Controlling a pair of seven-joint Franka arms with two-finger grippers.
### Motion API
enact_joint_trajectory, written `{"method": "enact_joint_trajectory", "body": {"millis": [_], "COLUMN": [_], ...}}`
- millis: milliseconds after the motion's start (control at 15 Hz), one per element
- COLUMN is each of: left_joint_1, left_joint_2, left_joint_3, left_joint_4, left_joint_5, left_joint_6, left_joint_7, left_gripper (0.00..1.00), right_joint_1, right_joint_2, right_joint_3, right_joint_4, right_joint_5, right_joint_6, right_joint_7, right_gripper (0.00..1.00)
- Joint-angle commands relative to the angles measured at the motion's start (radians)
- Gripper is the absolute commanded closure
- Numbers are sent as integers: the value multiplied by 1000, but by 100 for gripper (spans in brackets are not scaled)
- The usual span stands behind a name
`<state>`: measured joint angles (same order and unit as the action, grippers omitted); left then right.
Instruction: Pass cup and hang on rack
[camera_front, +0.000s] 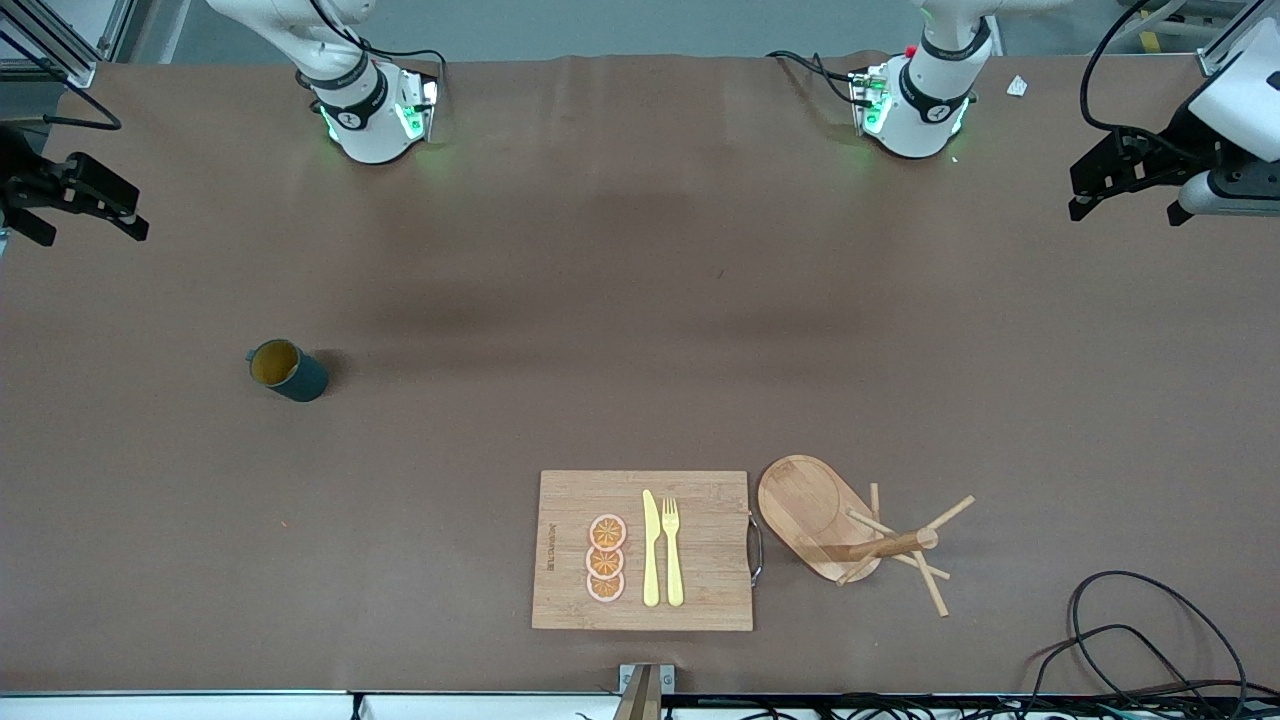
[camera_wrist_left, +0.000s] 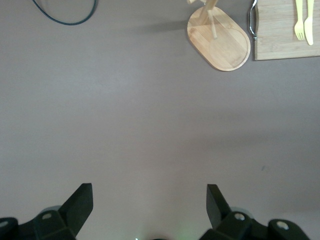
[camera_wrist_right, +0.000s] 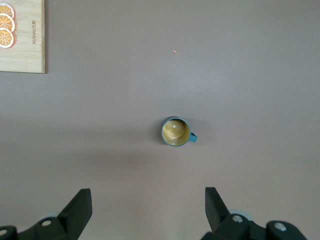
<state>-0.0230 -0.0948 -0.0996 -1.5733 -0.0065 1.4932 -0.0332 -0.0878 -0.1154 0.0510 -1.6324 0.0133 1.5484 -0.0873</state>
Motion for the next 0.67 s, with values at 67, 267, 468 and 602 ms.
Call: {"method": "enact_joint_trajectory", "body": {"millis": [67, 267, 468, 602], "left_joint_1": [6, 2, 3, 3], "left_joint_2": [7, 10, 10, 14], "left_joint_3": [4, 4, 4, 4], "left_joint_4": [21, 22, 26, 22], "left_joint_5": [-15, 10, 16, 16], "left_joint_6": [-21, -21, -21, -21], "left_joint_7": [16, 10, 12, 10], "left_gripper": [0, 0, 0, 0], "right_joint_1": [-10, -12, -10, -9], "right_joint_2": [10, 10, 10, 10], "right_joint_3": [4, 4, 4, 4], "right_joint_4": [17, 17, 19, 19], "right_joint_5": [8, 8, 8, 10], "right_joint_6": [-10, -10, -8, -8], "right_joint_7": [-8, -8, -8, -8], "right_gripper": [0, 0, 0, 0]}}
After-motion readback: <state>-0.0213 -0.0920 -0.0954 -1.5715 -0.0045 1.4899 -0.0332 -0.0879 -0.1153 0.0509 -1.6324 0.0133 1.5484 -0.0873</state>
